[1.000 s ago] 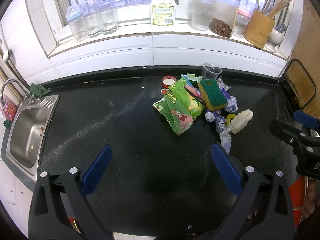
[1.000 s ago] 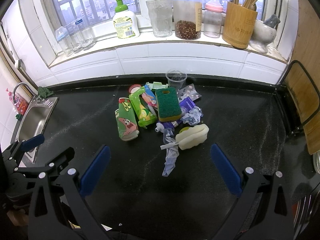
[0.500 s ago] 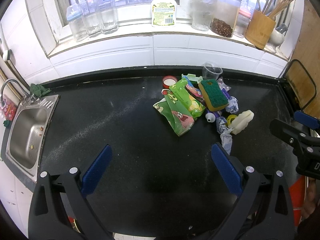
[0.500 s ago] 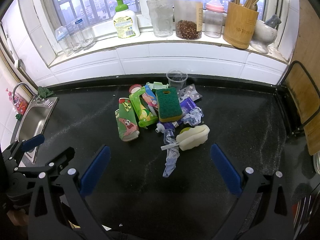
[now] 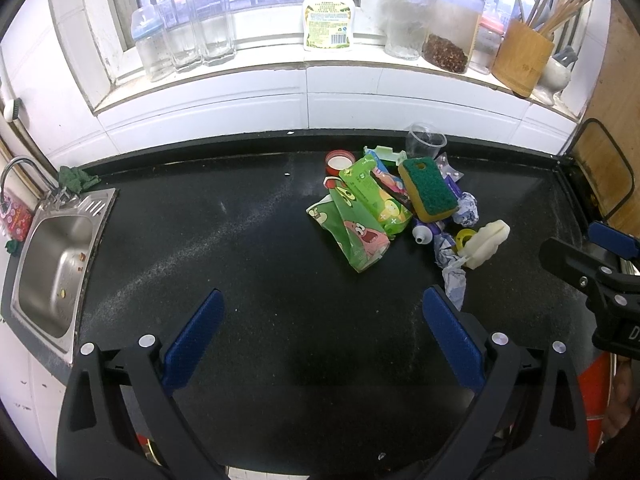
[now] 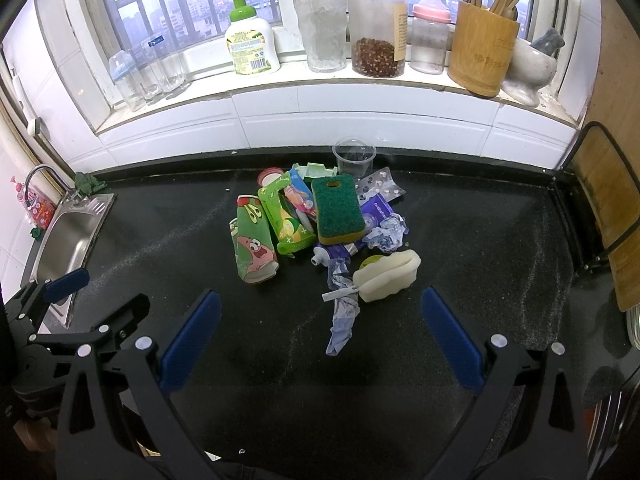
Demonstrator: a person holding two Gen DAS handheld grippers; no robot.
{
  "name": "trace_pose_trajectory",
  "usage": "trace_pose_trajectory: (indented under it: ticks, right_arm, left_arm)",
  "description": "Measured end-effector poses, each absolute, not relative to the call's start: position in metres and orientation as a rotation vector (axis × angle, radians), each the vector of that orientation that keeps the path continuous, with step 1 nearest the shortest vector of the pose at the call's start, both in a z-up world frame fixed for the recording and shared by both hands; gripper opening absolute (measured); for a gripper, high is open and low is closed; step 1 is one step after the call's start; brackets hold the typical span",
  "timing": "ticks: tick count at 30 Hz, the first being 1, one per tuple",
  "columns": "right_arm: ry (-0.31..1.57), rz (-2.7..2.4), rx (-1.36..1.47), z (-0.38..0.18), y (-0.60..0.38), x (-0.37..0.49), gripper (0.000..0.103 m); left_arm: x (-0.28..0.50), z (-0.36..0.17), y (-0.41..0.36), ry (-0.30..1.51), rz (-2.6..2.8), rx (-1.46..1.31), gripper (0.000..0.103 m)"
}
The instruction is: Collect trash
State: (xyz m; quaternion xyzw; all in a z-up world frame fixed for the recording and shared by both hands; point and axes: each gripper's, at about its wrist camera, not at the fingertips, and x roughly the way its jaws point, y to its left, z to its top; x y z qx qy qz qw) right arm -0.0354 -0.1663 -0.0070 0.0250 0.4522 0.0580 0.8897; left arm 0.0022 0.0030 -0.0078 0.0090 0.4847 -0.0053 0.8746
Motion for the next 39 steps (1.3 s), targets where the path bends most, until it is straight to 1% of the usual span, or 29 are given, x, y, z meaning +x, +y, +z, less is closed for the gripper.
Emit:
trace_pose_trajectory:
  ticks: [15,22,26,30,34,37,39]
  right_arm:
    - [0.964,0.124,0.059,-0.016,-0.170,-0.020,0.097]
    - [0.992,0.136,0.068,-0.028,-0.177,-0.001,0.097]
    - [1.000,0.160,0.076,-0.044,-0.183,0.024,0.097]
    - [1.024,0.191,0.065,-0.073,-0.183,0.068,0.097]
    - [1.086,0.220,0.049,-0.107,-0.177,0.113,0.089]
    - [1.120,0.227,0.006,-0.129,-0.170,0.142,0.088]
    - [1.148,0.239,-0.010,-0.143,-0.166,0.157,0.085]
  left_arm:
    - [0.020,-0.017,-0.003,1.045,-0.018,0.017,0.096]
    - [0.037,-0.032,-0.008,1.084,-0.026,0.007,0.096]
    - [0.062,-0.054,-0.009,1.099,-0.027,-0.015,0.096]
    - [0.096,-0.088,-0.013,1.114,-0.032,-0.031,0.096]
    - [0.132,-0.125,-0.017,1.147,-0.042,-0.052,0.096]
    - [0.152,-0.149,-0.015,1.169,-0.028,-0.071,0.096]
    - [0.160,-0.162,-0.012,1.194,-0.023,-0.090,0.096]
